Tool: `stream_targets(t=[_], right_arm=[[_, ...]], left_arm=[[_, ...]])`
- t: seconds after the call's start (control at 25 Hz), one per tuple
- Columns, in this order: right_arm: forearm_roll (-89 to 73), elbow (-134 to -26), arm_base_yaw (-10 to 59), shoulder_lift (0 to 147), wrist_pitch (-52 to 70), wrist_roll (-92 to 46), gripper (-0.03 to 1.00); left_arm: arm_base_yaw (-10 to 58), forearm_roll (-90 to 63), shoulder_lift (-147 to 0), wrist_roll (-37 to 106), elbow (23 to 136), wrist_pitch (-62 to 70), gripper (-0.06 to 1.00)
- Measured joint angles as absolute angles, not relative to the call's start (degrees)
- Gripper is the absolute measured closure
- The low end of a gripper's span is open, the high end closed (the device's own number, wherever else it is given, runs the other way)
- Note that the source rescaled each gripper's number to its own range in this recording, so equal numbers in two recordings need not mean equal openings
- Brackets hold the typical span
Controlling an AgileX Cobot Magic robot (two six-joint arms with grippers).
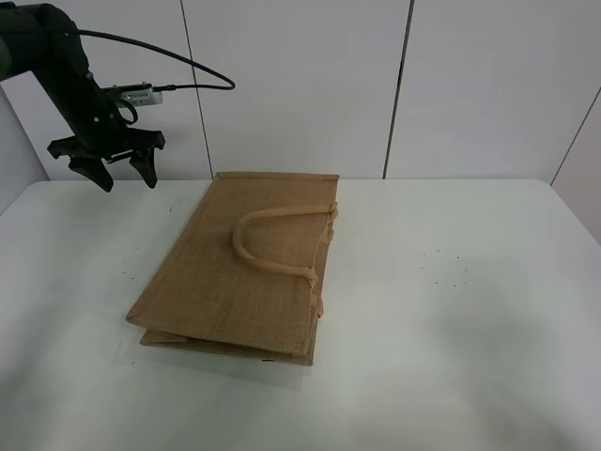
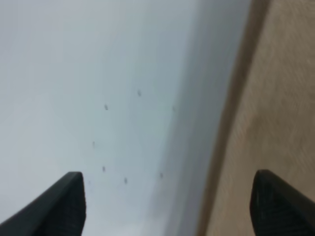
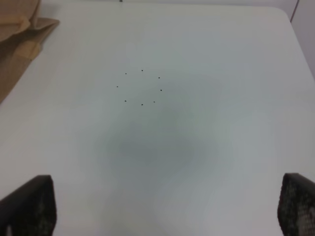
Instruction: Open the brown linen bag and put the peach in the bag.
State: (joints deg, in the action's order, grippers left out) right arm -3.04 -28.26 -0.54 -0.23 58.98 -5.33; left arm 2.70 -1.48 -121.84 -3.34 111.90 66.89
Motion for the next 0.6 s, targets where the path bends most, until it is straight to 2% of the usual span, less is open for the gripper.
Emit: stream_targets(t=[0.24,0.6], right_arm=[[-3.0,-28.3,-0.5,-0.2,59.0,-5.3,-0.03],[-3.0,-28.3,-0.5,-0.2,59.0,-5.3,-0.03]], left_arm=[[4.4,-1.7,-106.2,-3.3,96.4,66.9,-0.05],[4.6,-1.7,-69.9,-2.7,62.6,66.9,-0.05]])
